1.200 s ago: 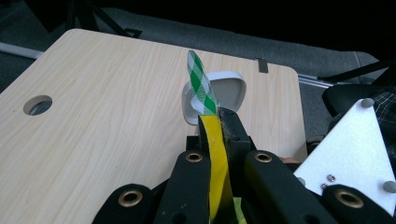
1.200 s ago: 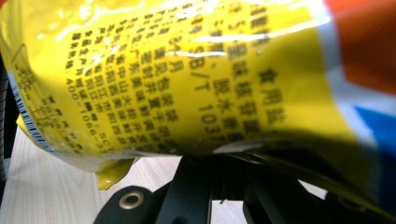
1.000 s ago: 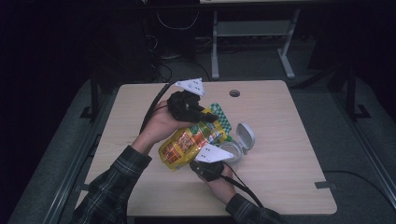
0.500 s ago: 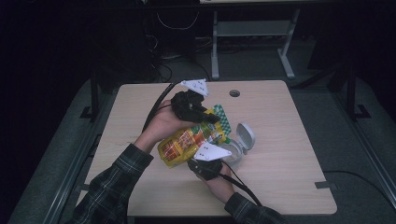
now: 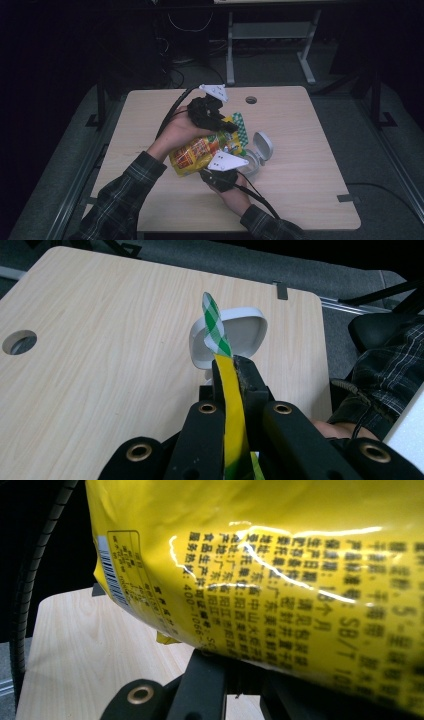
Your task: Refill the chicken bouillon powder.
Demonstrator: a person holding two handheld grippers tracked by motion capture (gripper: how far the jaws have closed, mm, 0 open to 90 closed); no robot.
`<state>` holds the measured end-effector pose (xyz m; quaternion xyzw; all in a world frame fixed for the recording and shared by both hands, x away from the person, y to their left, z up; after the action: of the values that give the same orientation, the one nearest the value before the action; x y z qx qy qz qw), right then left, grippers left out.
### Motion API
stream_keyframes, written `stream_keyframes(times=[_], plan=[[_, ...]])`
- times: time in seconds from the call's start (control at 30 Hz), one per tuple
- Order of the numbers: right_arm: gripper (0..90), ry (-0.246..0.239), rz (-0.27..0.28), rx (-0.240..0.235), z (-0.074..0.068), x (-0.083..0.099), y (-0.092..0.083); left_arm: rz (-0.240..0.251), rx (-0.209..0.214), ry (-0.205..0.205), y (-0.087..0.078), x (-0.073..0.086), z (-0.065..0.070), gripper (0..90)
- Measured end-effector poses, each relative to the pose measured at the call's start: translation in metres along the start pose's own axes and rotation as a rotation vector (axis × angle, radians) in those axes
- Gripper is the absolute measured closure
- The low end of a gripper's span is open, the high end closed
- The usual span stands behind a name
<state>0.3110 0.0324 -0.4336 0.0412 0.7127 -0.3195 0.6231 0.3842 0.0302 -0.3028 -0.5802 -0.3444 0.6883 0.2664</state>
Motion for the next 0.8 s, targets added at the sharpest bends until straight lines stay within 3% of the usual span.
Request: stream_keyframes(times=[0.8], plan=[[89.9,-0.008,0.043,-0.031,0.003,0.003,-0.013,-0.079,0.012,-0.003,0.018,-0.013,-0.002,88.7]])
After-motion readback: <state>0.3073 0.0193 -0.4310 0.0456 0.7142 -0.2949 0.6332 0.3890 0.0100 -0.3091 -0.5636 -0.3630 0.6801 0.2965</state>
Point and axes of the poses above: each handheld gripper's, and its own axes: y roughly forward along the jaws, x roughly out of its underside, z roughly to its right, the point moved 6 cm from there along y, roughly forward along the jaws, and after that the axes turned 9 degrees about -z, right-handed, at the moved point
